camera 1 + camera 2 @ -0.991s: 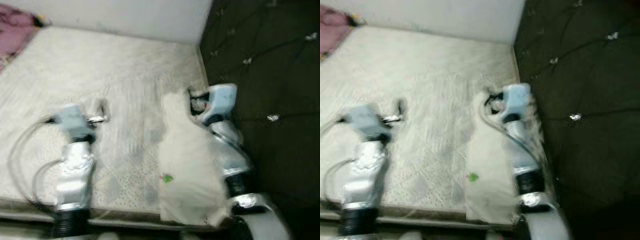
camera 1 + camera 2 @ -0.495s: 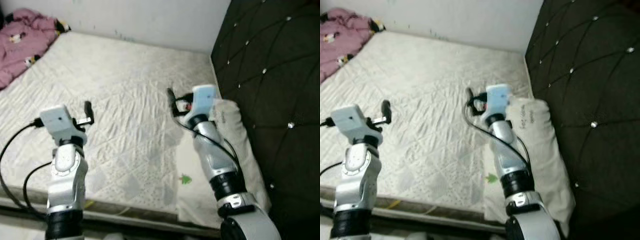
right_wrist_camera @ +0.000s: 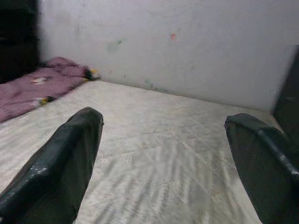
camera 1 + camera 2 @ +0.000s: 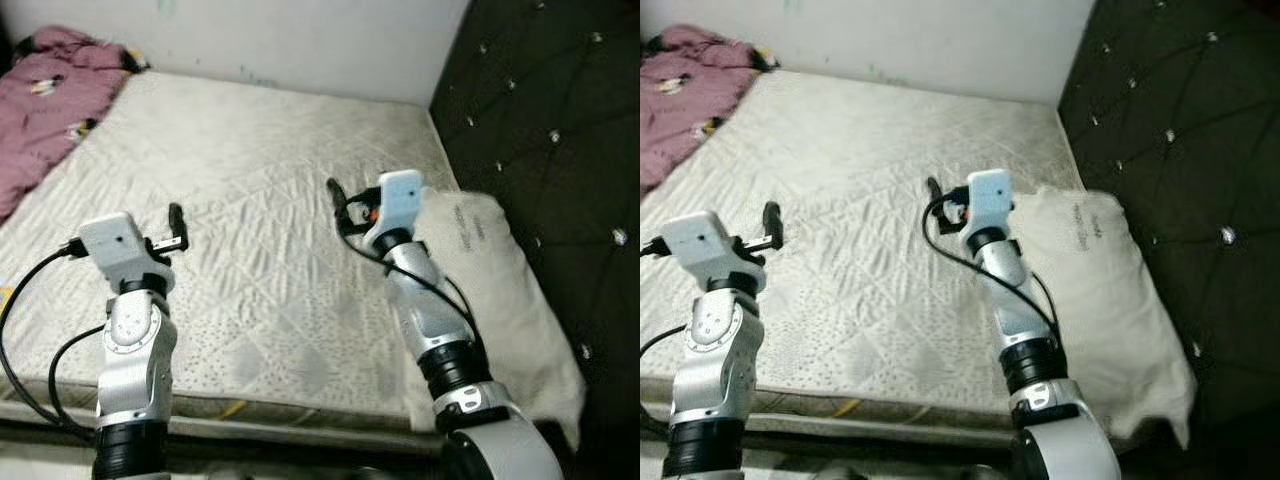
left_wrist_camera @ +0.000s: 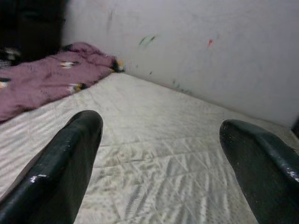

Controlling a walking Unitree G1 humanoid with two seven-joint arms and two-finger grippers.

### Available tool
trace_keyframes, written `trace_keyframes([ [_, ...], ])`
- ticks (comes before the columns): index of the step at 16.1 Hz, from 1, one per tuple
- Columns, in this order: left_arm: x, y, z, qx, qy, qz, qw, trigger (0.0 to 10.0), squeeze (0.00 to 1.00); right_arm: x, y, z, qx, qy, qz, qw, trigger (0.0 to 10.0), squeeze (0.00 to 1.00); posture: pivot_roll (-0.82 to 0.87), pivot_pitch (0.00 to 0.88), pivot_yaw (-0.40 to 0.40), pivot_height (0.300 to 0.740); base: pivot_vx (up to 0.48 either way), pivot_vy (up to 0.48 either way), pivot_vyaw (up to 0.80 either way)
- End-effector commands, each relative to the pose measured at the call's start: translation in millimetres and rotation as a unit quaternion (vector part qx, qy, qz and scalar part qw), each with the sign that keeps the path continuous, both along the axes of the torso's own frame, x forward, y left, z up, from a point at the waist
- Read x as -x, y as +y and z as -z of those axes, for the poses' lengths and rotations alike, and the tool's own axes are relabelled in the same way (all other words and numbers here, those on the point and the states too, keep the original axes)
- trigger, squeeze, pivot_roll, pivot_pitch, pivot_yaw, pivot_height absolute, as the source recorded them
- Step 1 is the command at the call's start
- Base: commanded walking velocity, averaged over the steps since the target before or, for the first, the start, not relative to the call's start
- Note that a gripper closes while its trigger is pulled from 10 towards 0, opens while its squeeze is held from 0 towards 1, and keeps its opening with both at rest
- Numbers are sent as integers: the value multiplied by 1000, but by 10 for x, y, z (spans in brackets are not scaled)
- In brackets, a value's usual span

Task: Clean up the room

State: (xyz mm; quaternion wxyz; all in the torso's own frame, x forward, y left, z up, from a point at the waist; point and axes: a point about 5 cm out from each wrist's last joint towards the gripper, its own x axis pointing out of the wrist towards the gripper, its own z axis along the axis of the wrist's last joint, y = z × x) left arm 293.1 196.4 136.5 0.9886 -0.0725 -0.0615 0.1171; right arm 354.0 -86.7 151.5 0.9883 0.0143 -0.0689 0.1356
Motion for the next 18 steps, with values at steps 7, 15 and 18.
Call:
trace_keyframes([
  [7, -19, -120, 18, 5, 3, 17, 1000, 10000, 0, 5, -98, 73, 5, 10, 5, 1000, 10000, 0, 74, 0, -68, 740, 0, 480, -244],
  [15, -29, -116, 14, 7, 3, 14, 1000, 10000, 0, 15, -58, 84, 17, 7, -10, 1000, 10000, 0, 77, 0, -69, 740, 0, 480, 0],
  [18, -40, -98, 0, 5, 3, 14, 1000, 10000, 0, 6, -37, 86, 15, 8, -10, 1000, 10000, 0, 90, 0, -61, 740, 0, 480, 0],
])
